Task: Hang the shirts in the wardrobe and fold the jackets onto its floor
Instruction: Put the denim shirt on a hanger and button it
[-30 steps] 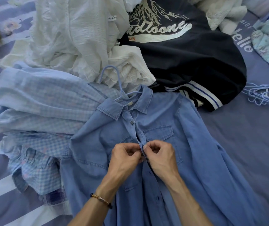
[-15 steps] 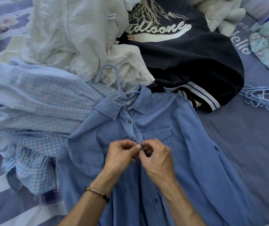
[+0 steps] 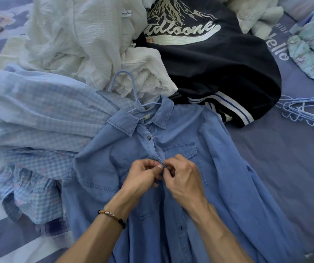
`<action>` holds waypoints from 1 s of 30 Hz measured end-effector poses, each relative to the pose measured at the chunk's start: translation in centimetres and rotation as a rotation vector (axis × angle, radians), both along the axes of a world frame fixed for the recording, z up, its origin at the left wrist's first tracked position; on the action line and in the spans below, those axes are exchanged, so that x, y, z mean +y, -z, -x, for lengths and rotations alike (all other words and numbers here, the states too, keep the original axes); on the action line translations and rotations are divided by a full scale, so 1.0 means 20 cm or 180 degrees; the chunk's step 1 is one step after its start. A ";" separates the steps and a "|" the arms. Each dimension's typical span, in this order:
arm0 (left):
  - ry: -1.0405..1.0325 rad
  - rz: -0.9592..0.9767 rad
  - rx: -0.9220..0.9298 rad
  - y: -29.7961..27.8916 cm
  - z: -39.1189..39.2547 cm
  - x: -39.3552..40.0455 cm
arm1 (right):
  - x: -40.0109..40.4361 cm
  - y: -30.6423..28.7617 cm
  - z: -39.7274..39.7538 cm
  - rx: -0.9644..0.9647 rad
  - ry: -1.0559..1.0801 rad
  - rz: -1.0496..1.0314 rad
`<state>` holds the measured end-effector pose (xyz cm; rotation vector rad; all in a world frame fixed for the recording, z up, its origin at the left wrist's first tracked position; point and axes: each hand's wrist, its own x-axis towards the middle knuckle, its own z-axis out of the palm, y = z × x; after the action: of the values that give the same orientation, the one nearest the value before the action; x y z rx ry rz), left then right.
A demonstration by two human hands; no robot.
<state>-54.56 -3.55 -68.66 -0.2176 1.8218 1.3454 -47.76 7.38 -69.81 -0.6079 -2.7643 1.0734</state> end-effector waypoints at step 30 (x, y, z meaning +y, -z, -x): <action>0.0448 0.0843 0.0504 0.16 -0.12 -0.09 | -0.10 0.11 -0.30 -0.0975 0.0971 0.1182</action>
<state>-52.07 -5.25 -71.82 -0.1215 2.1071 1.0474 -41.67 5.30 -72.05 -1.2913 -2.5877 1.5352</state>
